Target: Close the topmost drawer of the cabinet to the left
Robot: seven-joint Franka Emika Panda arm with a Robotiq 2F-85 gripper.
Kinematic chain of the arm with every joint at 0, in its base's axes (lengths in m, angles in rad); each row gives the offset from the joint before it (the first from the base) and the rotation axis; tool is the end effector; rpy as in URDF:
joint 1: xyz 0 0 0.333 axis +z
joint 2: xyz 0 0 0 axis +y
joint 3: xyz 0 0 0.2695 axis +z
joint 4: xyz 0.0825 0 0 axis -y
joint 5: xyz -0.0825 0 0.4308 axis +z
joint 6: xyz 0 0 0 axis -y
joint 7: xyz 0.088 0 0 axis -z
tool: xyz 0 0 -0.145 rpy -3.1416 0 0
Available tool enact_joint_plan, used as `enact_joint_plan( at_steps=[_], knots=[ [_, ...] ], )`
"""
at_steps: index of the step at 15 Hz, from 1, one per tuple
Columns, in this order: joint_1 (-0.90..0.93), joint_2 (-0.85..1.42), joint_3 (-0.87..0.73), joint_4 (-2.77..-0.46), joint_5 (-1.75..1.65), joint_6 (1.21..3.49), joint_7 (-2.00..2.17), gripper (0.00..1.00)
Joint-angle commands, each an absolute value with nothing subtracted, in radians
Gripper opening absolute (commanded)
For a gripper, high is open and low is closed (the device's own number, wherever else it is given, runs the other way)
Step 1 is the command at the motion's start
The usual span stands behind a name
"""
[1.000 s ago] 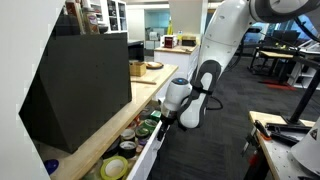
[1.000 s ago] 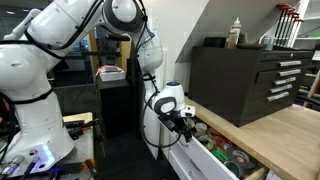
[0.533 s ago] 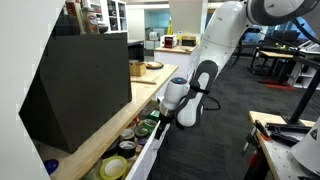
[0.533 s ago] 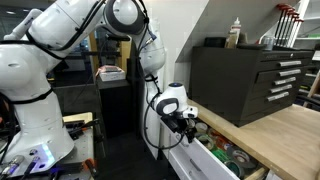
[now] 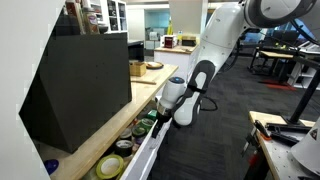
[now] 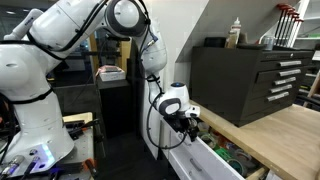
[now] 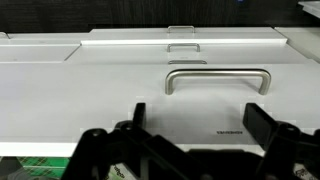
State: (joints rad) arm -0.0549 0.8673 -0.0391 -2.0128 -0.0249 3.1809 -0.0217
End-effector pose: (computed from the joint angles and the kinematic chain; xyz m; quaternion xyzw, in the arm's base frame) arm 0.5745 -0.0557 -0.0625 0.9885 -0.0143 0.1488 0.0237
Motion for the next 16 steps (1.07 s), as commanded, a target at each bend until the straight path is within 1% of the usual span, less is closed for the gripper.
enact_joint_plan(
  at_steps=[1, 9, 11, 13, 16],
  knots=[
    [-0.077, 0.877, -0.02, -1.942, -0.025, 3.195, -0.031, 1.0],
    [-0.077, 0.919, -0.007, -1.826, -0.029, 3.2, -0.036, 1.0],
    [-0.095, 0.904, 0.016, -1.823, -0.033, 3.198, -0.045, 1.0],
    [-0.125, 0.865, 0.055, -1.846, -0.039, 3.157, -0.06, 1.0],
    [-0.228, 0.779, 0.174, -1.921, -0.036, 3.049, -0.106, 1.0]
  ],
)
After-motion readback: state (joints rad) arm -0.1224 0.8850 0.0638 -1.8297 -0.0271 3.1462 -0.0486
